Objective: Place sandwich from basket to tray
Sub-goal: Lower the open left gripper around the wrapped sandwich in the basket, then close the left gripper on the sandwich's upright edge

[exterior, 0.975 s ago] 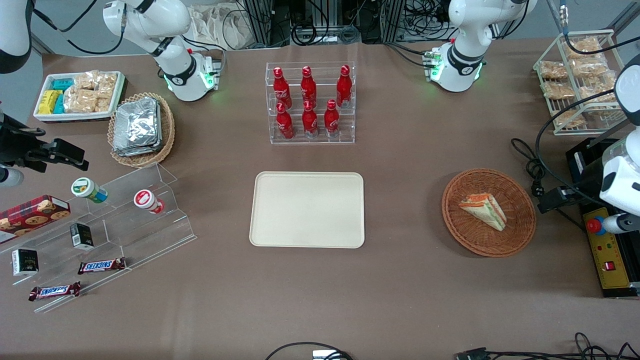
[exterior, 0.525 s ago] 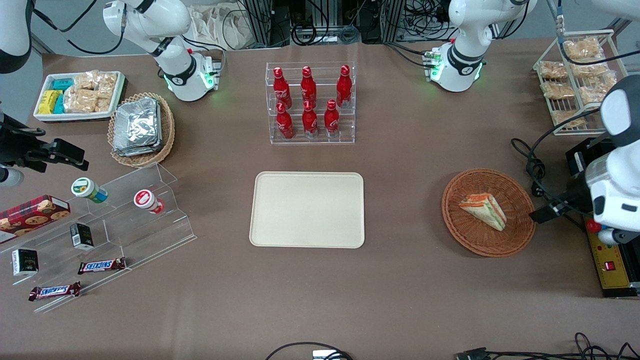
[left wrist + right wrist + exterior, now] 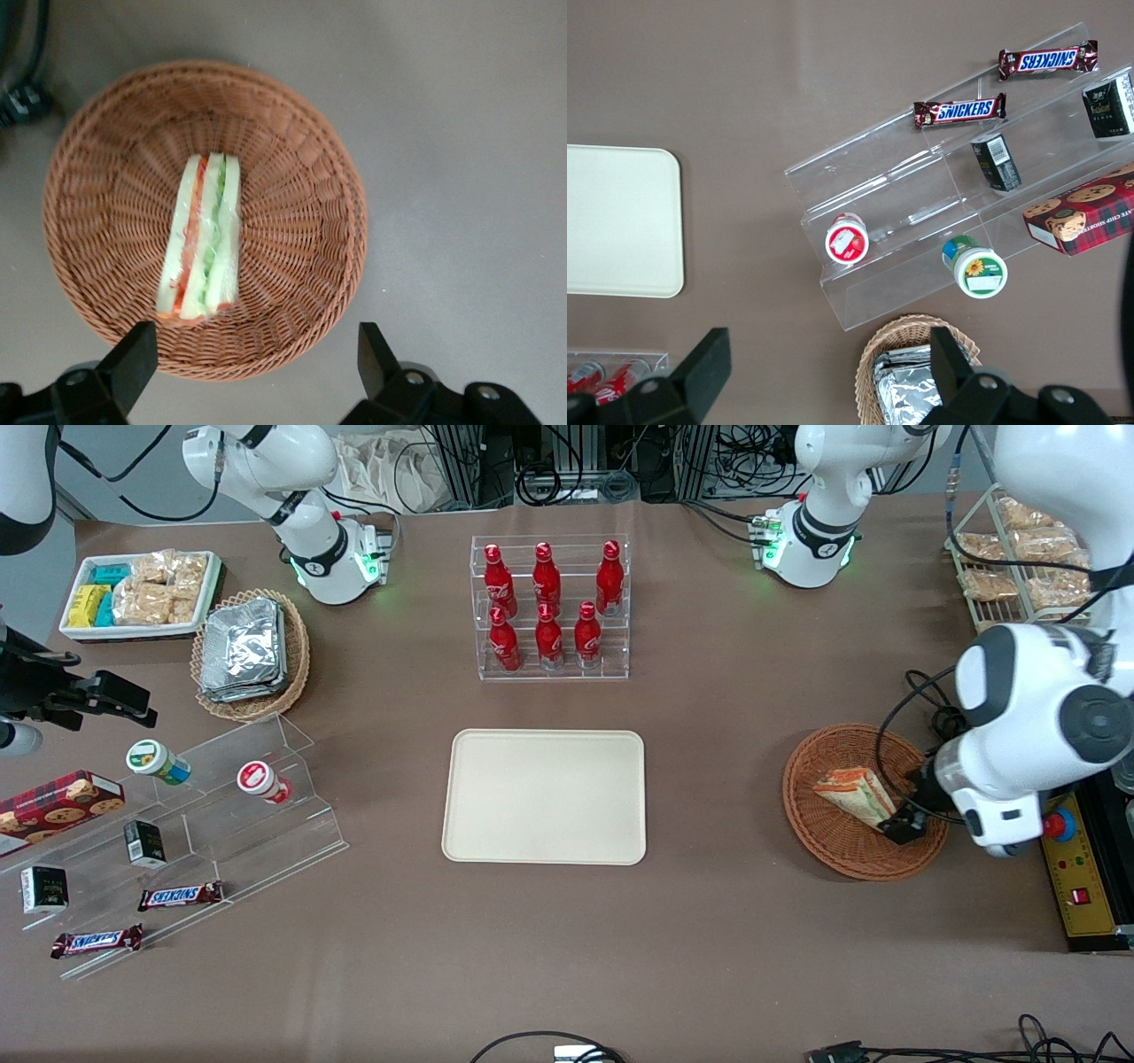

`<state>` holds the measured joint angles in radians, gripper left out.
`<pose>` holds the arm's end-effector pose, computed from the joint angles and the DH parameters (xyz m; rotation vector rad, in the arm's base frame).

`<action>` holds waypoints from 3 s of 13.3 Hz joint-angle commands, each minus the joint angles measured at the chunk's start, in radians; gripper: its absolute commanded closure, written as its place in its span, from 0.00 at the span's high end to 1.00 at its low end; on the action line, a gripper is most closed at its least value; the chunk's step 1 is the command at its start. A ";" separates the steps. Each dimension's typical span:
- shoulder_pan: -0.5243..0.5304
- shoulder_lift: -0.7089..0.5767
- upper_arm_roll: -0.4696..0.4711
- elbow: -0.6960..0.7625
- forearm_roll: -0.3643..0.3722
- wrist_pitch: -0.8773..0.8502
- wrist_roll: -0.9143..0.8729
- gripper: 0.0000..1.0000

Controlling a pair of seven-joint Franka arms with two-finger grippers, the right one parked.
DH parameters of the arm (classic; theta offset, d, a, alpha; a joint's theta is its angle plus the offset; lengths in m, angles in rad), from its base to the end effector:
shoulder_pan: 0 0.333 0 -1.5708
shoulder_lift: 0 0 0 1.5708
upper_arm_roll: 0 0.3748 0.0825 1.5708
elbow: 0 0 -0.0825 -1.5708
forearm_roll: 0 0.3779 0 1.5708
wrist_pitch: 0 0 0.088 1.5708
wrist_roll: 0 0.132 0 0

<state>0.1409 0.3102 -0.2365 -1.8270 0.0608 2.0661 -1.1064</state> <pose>0.6326 -0.0445 0.3984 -2.7473 -1.4811 0.0965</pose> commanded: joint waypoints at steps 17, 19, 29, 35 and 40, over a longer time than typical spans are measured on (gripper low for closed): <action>0.081 0.015 0.005 -0.220 0.094 0.192 0.026 1.00; 0.082 0.017 0.003 -0.198 0.094 0.183 0.028 1.00; 0.071 0.099 0.000 -0.201 0.094 0.207 0.028 1.00; 0.068 0.093 0.000 -0.158 0.103 0.129 0.025 0.02; 0.068 0.078 -0.003 -0.068 0.186 -0.094 0.037 0.00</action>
<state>0.2125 0.4054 -0.2357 -1.9384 0.2237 2.0603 -1.0790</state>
